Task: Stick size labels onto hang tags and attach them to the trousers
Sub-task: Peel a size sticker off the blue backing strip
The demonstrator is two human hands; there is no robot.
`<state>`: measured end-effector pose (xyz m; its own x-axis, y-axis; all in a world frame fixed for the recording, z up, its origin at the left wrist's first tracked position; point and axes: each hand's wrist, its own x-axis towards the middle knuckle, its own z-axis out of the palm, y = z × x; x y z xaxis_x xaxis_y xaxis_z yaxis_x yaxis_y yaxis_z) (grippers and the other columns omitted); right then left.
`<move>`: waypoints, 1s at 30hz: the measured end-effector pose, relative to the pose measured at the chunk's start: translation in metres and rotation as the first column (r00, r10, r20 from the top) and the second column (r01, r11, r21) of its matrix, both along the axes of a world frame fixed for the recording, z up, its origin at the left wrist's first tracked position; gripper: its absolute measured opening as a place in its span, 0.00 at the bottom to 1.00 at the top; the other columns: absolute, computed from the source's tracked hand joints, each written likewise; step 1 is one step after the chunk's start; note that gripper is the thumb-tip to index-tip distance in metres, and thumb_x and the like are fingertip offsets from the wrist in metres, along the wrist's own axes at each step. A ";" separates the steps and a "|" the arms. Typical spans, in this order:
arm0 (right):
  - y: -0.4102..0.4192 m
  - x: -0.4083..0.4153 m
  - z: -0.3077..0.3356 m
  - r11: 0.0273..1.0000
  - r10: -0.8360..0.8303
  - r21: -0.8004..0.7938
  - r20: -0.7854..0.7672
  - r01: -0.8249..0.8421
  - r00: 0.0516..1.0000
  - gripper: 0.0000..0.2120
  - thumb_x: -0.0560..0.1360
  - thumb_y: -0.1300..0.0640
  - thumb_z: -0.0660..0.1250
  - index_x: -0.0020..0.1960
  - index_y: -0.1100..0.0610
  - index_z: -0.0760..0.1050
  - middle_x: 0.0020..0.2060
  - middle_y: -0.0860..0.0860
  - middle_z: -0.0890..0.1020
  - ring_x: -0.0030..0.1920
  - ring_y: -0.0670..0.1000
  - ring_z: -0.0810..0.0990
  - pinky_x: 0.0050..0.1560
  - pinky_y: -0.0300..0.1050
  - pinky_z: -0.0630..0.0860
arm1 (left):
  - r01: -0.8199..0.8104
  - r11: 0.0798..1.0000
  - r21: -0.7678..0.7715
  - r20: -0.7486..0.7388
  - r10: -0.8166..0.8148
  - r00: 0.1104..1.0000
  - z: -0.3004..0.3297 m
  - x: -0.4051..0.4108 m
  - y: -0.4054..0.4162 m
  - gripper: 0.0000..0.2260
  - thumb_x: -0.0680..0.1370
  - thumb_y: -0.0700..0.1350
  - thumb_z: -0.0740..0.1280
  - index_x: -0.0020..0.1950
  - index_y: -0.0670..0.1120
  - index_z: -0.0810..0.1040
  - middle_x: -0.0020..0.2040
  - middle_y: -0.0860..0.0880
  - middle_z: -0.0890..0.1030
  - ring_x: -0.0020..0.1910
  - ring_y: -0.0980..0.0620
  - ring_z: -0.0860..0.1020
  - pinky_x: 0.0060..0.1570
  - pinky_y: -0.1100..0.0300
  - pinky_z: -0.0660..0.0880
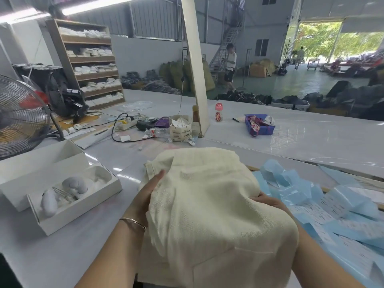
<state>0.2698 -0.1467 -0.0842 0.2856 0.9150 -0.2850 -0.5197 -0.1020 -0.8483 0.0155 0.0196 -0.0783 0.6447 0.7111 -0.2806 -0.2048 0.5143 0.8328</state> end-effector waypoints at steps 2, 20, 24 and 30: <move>0.001 -0.002 0.009 0.999 0.037 0.009 0.077 -0.037 0.996 0.21 0.68 0.77 0.58 0.55 0.64 0.79 0.39 0.58 0.84 0.40 0.57 0.84 0.43 0.48 0.80 | 0.011 0.999 0.037 -0.098 -0.007 0.995 0.008 -0.001 0.006 0.13 0.77 0.47 0.65 0.53 0.42 0.85 0.51 0.42 0.85 0.48 0.47 0.84 0.44 0.58 0.82; -0.070 0.016 0.086 0.967 -0.101 0.244 0.110 0.072 0.989 0.14 0.70 0.53 0.64 0.48 0.59 0.84 0.40 0.56 0.85 0.38 0.54 0.85 0.39 0.45 0.82 | 0.030 0.906 0.423 -0.032 -0.019 0.999 0.117 0.021 -0.054 0.14 0.58 0.36 0.64 0.38 0.40 0.86 0.38 0.42 0.84 0.35 0.44 0.82 0.35 0.57 0.80; -0.119 0.027 0.112 0.904 -0.082 0.424 0.060 0.049 0.995 0.19 0.64 0.46 0.69 0.48 0.58 0.85 0.40 0.54 0.86 0.40 0.54 0.85 0.41 0.45 0.82 | 0.059 0.850 0.523 0.042 -0.095 0.995 0.161 0.026 -0.097 0.11 0.63 0.38 0.70 0.44 0.41 0.86 0.42 0.42 0.85 0.39 0.45 0.84 0.38 0.56 0.81; -0.196 0.030 0.135 0.868 -0.135 0.491 0.101 0.068 0.986 0.34 0.68 0.33 0.62 0.59 0.58 0.81 0.49 0.57 0.85 0.48 0.58 0.84 0.47 0.50 0.81 | 0.061 0.600 0.798 -0.009 -0.089 0.996 0.230 0.043 -0.185 0.11 0.66 0.32 0.72 0.46 0.39 0.84 0.45 0.39 0.84 0.44 0.44 0.84 0.46 0.53 0.81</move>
<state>0.2996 -0.3424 0.0510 0.3877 0.8922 0.2316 -0.3888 0.3861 -0.8365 0.0583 -0.1649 0.1516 0.7037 0.5922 0.3925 -0.2273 -0.3358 0.9141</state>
